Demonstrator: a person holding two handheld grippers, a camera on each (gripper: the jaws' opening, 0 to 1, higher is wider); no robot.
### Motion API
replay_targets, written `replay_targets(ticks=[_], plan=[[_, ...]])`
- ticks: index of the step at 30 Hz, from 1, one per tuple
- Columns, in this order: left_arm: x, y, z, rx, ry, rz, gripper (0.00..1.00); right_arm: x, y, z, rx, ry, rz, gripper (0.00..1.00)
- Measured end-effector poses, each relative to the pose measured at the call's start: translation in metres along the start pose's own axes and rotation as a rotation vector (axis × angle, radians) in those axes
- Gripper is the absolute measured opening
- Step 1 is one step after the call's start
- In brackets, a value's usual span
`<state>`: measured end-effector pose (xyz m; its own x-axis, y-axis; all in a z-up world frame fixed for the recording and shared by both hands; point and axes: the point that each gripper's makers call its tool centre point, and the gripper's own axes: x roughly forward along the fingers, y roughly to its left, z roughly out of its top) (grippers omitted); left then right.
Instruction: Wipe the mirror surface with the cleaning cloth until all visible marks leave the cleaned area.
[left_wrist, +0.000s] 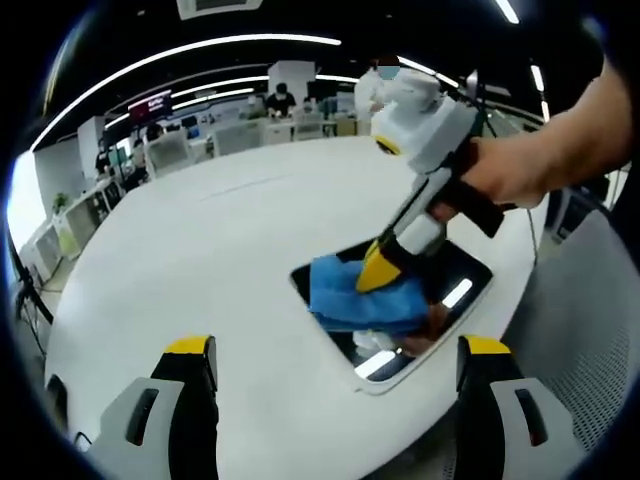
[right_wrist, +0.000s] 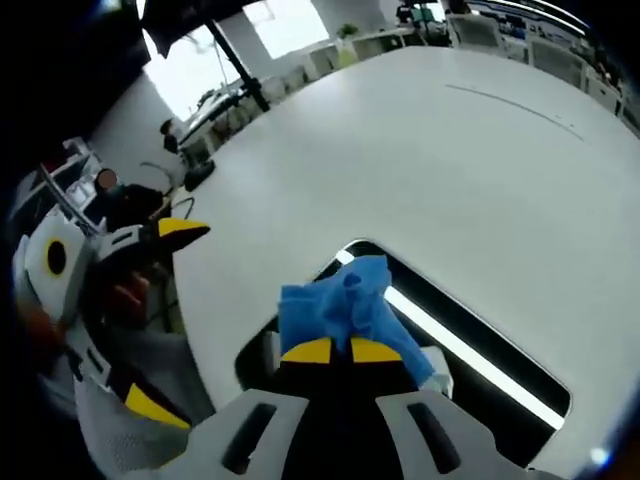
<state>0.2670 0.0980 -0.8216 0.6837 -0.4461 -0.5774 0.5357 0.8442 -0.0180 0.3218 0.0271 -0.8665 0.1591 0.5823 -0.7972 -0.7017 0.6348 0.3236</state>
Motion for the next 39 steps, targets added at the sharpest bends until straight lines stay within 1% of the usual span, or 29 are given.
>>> replay_targets(ticks=[4, 6, 13, 18, 25, 32, 35, 39], plan=[[0.0, -0.001, 0.0, -0.002, 0.001, -0.003, 1.0, -0.012, -0.015, -0.011, 0.024, -0.016, -0.005, 0.0], [0.0, 0.0, 0.0, -0.005, 0.003, -0.001, 1.0, -0.019, -0.022, -0.017, 0.067, -0.033, 0.008, 0.0], [0.001, -0.001, 0.001, -0.014, -0.004, -0.011, 1.0, -0.04, -0.047, -0.034, 0.097, -0.051, 0.0, 0.0], [0.0, -0.001, 0.002, -0.016, -0.007, -0.006, 1.0, -0.055, -0.065, -0.046, 0.134, -0.062, -0.025, 0.0], [0.0, 0.0, 0.003, -0.016, -0.011, -0.001, 1.0, -0.077, -0.089, -0.065, 0.16, -0.06, -0.073, 0.0], [0.0, 0.0, 0.002, -0.022, -0.011, -0.002, 1.0, -0.093, -0.106, -0.079, 0.185, -0.053, -0.119, 0.0], [0.0, 0.0, 0.003, -0.024, -0.013, -0.002, 1.0, -0.095, -0.111, -0.084, 0.191, -0.047, -0.136, 0.0], [0.0, -0.003, 0.004, -0.019, -0.013, -0.012, 1.0, -0.095, -0.112, -0.085, 0.199, -0.048, -0.144, 0.0]])
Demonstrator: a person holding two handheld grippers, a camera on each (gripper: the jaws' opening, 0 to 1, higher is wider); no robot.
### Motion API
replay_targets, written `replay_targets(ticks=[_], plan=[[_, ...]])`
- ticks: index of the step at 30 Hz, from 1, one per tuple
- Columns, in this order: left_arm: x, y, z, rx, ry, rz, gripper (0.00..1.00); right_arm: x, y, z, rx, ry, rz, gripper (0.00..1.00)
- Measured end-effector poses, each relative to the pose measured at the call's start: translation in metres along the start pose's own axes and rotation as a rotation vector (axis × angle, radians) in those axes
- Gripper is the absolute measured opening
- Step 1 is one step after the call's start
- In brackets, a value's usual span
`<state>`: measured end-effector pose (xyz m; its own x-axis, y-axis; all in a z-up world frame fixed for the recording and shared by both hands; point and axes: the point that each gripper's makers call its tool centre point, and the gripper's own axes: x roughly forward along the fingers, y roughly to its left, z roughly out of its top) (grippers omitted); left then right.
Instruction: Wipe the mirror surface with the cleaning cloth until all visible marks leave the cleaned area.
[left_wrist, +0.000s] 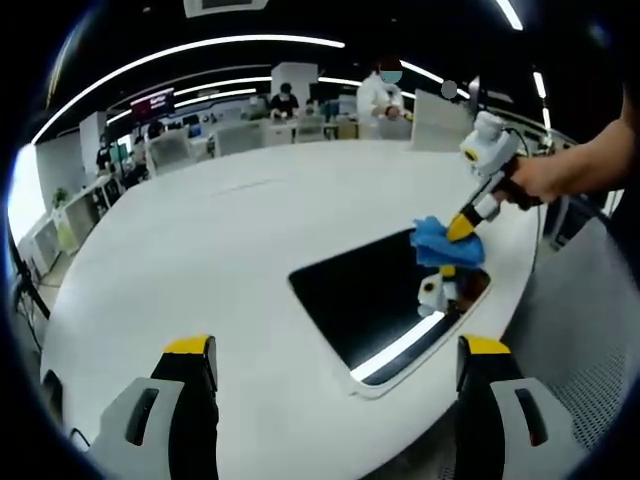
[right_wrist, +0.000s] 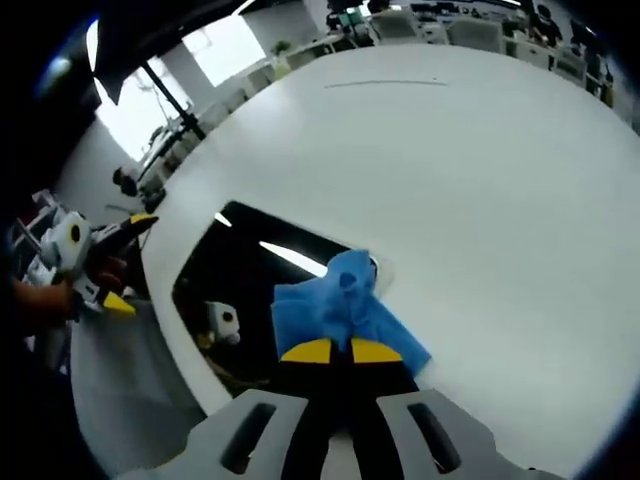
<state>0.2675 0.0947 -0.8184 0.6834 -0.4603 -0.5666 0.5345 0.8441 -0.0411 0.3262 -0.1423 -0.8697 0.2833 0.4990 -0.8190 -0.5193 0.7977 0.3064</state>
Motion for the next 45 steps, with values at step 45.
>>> replay_targets(ticks=[45], plan=[[0.001, -0.008, 0.004, 0.002, -0.01, -0.039, 1.0, -0.009, 0.044, -0.039, 0.0, 0.084, -0.066, 0.0]])
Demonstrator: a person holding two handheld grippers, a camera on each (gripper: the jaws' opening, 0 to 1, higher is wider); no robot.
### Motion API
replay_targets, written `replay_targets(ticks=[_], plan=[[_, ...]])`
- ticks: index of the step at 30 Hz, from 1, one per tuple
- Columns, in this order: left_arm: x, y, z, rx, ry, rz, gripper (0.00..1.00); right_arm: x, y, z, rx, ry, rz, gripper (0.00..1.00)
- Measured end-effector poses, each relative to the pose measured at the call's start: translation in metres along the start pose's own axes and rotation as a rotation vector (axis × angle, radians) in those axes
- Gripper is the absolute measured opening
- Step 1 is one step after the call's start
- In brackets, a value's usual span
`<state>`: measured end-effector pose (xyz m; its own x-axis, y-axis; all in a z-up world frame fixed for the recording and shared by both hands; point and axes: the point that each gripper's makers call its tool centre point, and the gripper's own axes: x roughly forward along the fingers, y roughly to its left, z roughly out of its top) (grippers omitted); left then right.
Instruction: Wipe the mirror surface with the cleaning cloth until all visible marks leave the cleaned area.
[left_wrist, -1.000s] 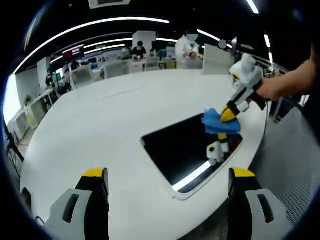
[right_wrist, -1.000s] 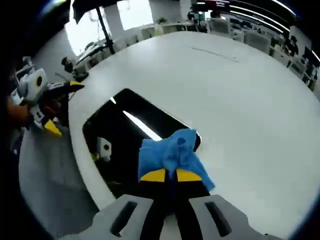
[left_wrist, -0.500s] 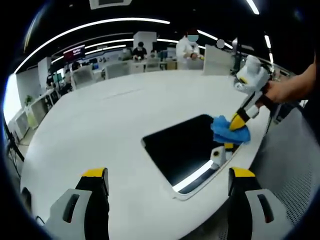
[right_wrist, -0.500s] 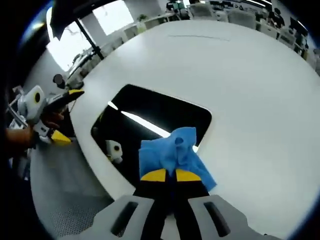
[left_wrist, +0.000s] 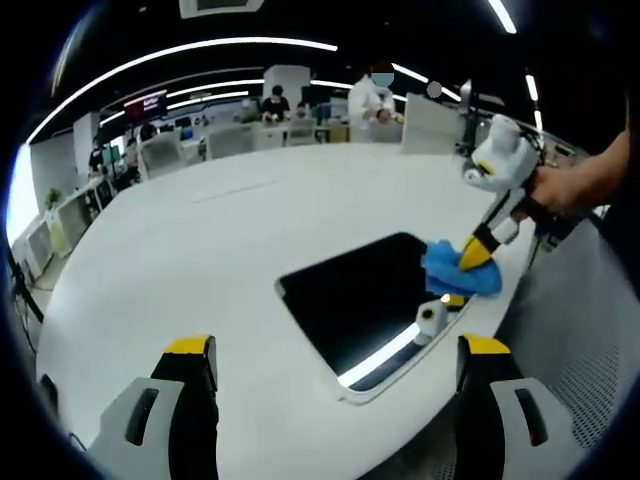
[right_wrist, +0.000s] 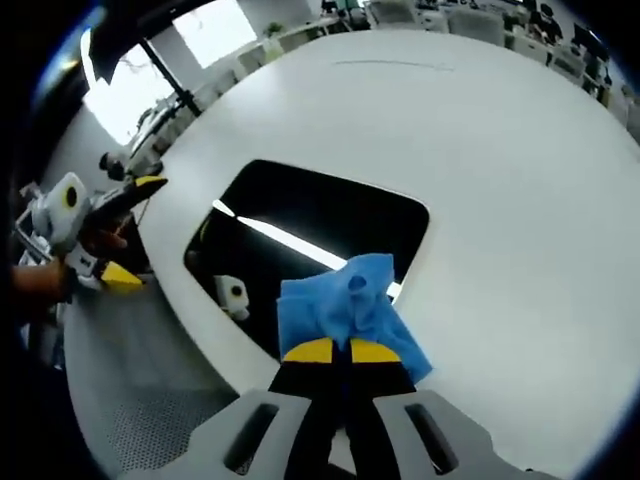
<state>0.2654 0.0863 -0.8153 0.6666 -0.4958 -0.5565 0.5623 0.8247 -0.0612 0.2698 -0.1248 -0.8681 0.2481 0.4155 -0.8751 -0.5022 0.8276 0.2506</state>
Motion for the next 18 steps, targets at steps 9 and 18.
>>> replay_targets(ticks=[9, 18], plan=[[0.0, 0.001, -0.003, -0.003, 0.02, 0.01, 1.0, 0.004, 0.009, 0.003, 0.016, 0.01, 0.002, 0.0], [0.0, -0.003, -0.006, 0.004, 0.035, -0.015, 1.0, 0.018, 0.039, 0.014, -0.017, 0.005, 0.032, 0.0]])
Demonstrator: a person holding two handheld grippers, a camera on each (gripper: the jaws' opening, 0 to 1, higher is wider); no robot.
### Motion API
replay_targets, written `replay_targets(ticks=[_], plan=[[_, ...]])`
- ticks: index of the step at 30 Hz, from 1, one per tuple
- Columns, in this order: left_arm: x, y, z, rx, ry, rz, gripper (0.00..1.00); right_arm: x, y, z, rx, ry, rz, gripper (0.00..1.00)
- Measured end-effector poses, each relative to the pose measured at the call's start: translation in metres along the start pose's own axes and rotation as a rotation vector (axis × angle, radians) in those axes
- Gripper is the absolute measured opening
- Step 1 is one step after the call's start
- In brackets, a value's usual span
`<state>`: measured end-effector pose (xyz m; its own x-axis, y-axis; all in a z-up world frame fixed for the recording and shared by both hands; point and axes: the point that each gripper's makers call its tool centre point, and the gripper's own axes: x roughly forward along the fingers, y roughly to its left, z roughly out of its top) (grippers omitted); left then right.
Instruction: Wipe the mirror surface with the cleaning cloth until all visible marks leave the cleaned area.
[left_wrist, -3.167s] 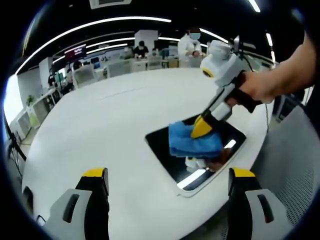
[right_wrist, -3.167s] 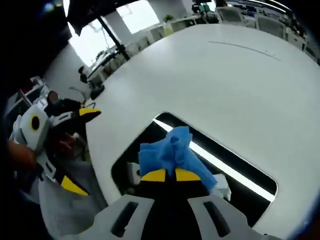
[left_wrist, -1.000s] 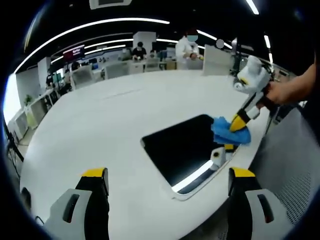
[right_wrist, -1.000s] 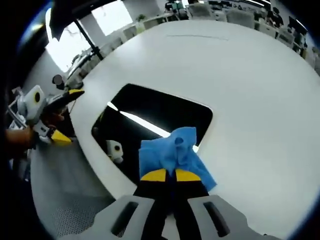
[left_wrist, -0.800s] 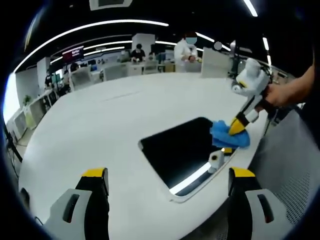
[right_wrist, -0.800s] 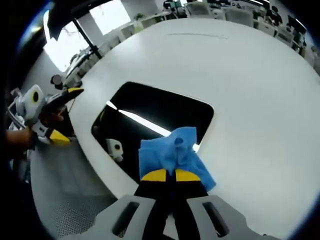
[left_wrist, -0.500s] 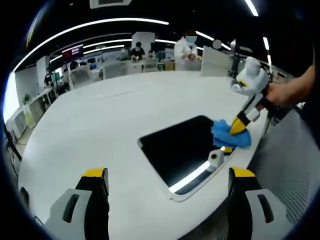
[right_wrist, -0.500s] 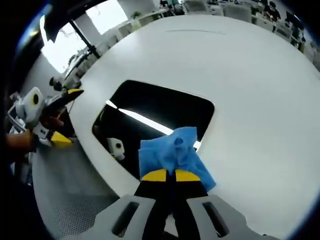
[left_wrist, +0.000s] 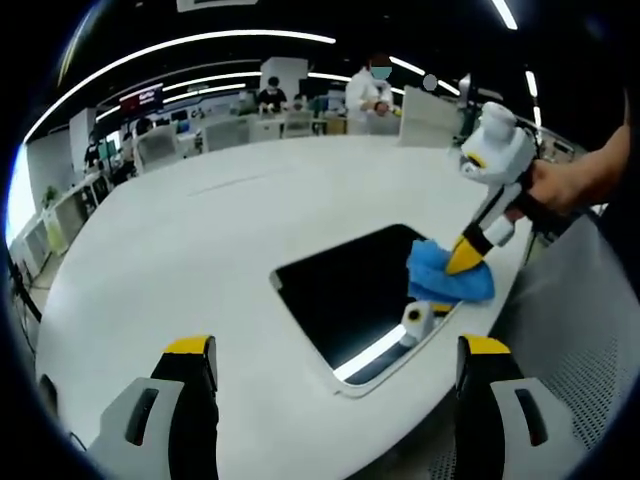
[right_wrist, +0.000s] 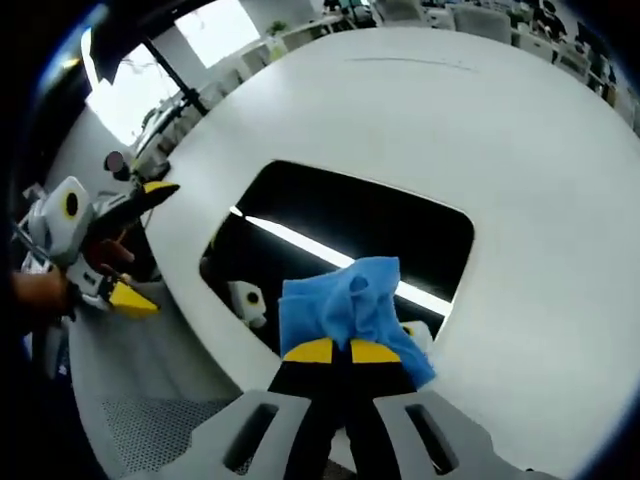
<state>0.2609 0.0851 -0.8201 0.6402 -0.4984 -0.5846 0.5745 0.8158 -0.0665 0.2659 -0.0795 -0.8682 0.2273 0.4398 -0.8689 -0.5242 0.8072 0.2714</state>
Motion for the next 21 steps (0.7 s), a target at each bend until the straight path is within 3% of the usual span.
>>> replay_targets(ticks=[5, 21], plan=[[0.0, 0.0, 0.001, 0.012, -0.003, 0.002, 1.0, 0.01, 0.018, 0.009, -0.063, 0.022, 0.009, 0.0], [-0.001, 0.002, -0.001, 0.023, 0.001, 0.016, 1.0, 0.036, 0.064, 0.034, -0.124, 0.031, 0.063, 0.0]])
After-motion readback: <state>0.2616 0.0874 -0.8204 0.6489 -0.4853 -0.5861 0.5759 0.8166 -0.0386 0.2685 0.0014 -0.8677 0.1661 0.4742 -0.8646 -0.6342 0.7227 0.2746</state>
